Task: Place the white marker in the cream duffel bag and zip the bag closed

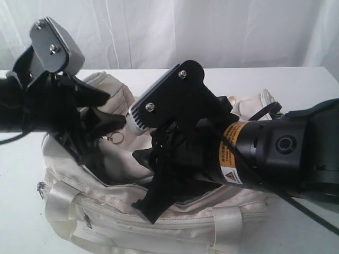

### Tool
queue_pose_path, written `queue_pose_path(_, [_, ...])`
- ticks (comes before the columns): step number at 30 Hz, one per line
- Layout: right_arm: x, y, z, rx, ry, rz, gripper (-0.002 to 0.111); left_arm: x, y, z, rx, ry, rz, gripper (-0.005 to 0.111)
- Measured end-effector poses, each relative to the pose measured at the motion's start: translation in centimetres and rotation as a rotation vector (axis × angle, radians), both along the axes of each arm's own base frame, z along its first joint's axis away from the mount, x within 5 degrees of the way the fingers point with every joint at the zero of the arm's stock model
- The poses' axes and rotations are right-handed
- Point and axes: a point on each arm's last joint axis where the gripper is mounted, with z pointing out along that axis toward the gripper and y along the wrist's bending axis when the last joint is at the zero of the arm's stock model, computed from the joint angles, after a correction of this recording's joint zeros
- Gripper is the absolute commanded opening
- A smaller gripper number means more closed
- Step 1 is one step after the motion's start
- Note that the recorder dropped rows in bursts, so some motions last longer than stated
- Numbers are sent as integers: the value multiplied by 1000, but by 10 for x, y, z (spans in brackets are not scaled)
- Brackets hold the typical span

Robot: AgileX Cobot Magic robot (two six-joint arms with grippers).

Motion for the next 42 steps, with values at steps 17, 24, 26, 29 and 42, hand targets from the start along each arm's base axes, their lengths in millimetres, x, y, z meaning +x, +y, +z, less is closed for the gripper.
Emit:
queue_pose_path(17, [55,5,-22,135,39,-95,38,35,23,-3,-60,-99,400,60])
queue_pose_path(24, [56,7,-18,159,36,-96,38,52,40,-22,-93,2,529,60])
queue_pose_path(26, [56,7,-18,159,36,-96,38,53,42,-23,-94,4,537,60])
queue_pose_path(29, [56,7,-18,159,36,-96,38,53,43,-23,-98,7,544,60])
queue_pose_path(42, [56,5,-20,134,47,-110,38,65,39,-49,-55,94,554,36])
